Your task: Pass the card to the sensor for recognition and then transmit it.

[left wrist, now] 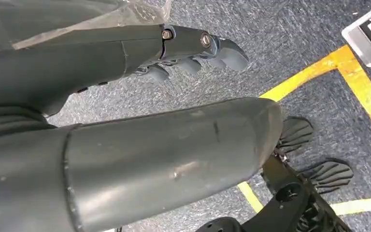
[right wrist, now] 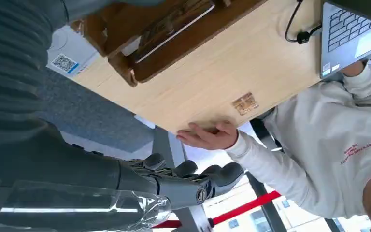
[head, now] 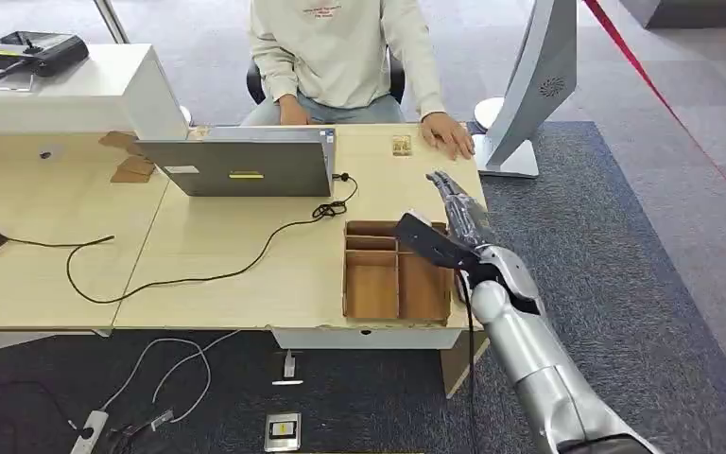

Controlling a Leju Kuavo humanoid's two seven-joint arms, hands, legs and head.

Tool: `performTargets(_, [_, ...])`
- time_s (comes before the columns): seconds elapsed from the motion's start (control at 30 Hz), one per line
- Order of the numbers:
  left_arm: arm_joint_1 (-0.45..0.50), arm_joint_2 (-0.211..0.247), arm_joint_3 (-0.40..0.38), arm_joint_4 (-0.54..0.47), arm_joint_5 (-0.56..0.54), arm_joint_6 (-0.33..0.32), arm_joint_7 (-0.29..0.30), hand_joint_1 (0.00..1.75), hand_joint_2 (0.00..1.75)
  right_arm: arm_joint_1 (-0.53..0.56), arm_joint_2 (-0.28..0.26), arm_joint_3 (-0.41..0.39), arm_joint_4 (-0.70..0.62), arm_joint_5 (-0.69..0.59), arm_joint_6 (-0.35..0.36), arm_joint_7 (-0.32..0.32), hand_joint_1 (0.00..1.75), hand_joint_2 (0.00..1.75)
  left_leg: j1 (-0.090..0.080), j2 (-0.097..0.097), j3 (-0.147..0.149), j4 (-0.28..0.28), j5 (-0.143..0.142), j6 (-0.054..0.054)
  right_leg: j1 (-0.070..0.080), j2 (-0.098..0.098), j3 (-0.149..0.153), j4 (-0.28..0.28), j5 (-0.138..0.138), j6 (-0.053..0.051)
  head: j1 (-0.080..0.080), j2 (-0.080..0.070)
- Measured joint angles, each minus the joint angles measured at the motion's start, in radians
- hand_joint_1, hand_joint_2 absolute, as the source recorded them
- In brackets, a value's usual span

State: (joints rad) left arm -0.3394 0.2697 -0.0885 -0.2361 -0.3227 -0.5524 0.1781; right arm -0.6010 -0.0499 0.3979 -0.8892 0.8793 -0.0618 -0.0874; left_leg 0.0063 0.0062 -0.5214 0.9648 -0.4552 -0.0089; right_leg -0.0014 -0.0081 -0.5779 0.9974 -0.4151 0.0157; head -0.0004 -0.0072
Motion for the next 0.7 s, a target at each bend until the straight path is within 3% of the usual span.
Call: performTargets(0.7, [0.008, 0.000, 0.001, 0.000, 0.018, -0.001, -0.011, 0.00, 0.00, 0.037, -0.024, 0.000, -0.076, 0.003, 0.036, 0.005, 0.00, 1.75, 0.000, 0.001, 0.000, 0.000, 0.000, 0.000, 0.000, 0.000, 0.000, 0.000, 0.000, -0.001, 0.000, 0.000])
